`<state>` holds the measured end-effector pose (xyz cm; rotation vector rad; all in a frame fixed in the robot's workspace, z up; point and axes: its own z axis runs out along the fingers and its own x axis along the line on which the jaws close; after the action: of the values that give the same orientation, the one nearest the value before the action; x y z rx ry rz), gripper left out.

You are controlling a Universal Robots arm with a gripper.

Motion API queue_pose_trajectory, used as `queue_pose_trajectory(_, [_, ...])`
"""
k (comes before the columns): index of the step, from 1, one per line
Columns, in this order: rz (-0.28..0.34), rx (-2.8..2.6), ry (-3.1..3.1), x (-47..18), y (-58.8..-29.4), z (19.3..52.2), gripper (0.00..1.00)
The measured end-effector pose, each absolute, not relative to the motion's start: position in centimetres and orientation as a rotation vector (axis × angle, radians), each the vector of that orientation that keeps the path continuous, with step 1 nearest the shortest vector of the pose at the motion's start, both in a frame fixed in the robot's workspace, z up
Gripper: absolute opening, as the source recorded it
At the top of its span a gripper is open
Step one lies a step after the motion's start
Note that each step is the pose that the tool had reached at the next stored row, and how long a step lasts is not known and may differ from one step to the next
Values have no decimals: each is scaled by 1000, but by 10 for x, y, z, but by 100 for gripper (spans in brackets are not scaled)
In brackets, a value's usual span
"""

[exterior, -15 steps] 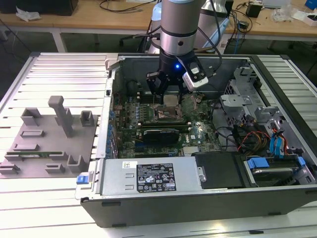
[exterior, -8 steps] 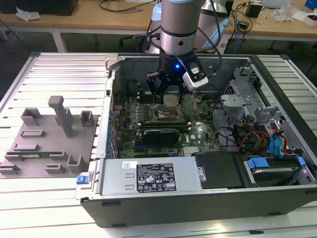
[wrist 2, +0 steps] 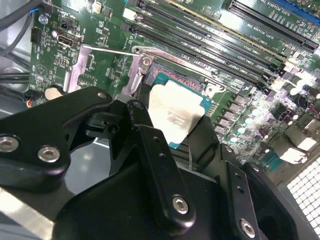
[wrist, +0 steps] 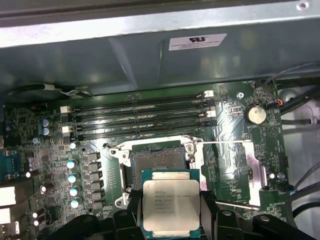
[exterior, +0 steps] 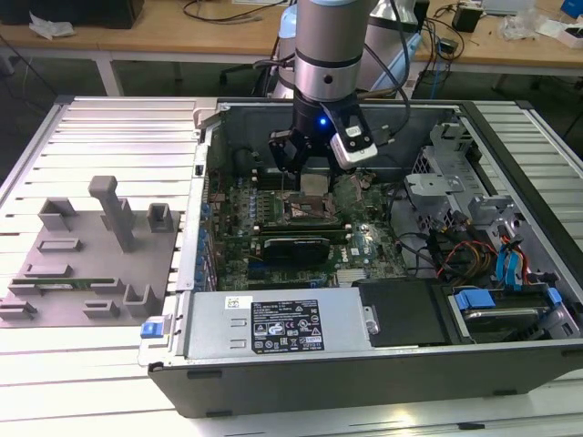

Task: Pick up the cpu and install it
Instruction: 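Place the cpu into insertion slot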

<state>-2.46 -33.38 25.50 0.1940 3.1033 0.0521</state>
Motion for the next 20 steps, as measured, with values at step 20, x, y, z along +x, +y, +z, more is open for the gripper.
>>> queue_pose_trajectory(20, [47, 480, 3069, -25, -334, 255, 55])
